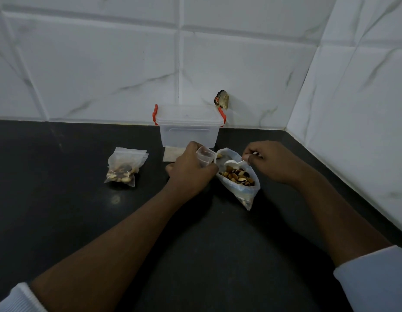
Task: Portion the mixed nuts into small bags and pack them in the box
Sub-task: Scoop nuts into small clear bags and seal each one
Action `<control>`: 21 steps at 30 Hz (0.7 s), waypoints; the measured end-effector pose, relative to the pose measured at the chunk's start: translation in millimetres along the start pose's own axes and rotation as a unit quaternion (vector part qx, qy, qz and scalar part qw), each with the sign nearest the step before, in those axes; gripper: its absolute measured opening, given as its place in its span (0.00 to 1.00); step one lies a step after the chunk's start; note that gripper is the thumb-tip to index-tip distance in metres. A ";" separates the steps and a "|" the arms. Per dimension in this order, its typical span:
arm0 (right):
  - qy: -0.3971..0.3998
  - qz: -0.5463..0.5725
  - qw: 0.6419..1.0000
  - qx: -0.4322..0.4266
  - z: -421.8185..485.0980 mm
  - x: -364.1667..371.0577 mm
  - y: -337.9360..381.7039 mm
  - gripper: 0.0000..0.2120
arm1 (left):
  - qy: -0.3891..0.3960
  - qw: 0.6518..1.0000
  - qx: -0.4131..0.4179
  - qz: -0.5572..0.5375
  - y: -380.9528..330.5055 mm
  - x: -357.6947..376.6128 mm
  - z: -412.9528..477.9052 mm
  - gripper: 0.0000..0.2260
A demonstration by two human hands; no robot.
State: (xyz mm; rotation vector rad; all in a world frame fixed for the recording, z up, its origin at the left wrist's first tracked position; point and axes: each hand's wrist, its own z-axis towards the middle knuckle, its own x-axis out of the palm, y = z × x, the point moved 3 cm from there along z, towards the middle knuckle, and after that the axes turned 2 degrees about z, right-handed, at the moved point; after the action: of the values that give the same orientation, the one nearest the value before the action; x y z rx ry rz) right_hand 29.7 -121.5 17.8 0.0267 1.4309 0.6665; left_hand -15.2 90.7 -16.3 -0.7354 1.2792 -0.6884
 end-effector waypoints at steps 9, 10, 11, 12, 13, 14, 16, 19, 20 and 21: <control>-0.024 0.255 0.956 0.141 -0.5 13.8 -6.0 0.08 | 0.012 0.998 -0.006 -0.060 7.0 5.0 4.5 0.17; -0.020 0.295 0.940 0.169 -0.4 14.9 -10.1 0.08 | 0.012 0.998 -0.003 -0.063 6.4 4.6 4.5 0.17; -0.017 0.327 0.925 0.194 -0.4 16.0 -14.5 0.07 | 0.011 0.998 -0.001 -0.061 5.9 4.0 4.3 0.17; -0.014 0.355 0.910 0.214 -0.2 16.5 -18.3 0.07 | 0.007 0.999 0.003 -0.053 4.5 2.4 4.0 0.17; -0.014 0.385 0.895 0.226 0.1 17.0 -21.7 0.07 | 0.000 0.999 0.010 -0.032 2.1 -0.1 3.4 0.18; -0.016 0.416 0.879 0.232 0.2 17.1 -23.8 0.07 | -0.011 1.000 0.024 0.001 -0.7 -3.1 2.1 0.18; -0.015 0.473 0.850 0.231 0.2 16.2 -25.4 0.06 | -0.034 0.995 0.057 0.068 -5.6 -8.0 -0.1 0.19; -0.005 0.527 0.823 0.210 -1.8 11.5 -20.9 0.07 | -0.034 0.991 0.076 0.102 -6.8 -8.8 -1.3 0.20; -0.002 0.538 0.820 0.198 -2.8 9.5 -17.6 0.08 | -0.027 0.992 0.076 0.102 -6.6 -8.1 -1.7 0.19; 0.000 0.546 0.818 0.181 -4.1 8.0 -13.7 0.09 | -0.019 0.992 0.074 0.102 -6.1 -6.7 -1.7 0.18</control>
State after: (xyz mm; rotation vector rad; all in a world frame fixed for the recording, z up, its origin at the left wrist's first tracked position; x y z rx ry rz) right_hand 31.5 -130.7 4.4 1.2313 1.4461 1.2926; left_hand -18.2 92.3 -7.7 -0.4859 1.2338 -0.5924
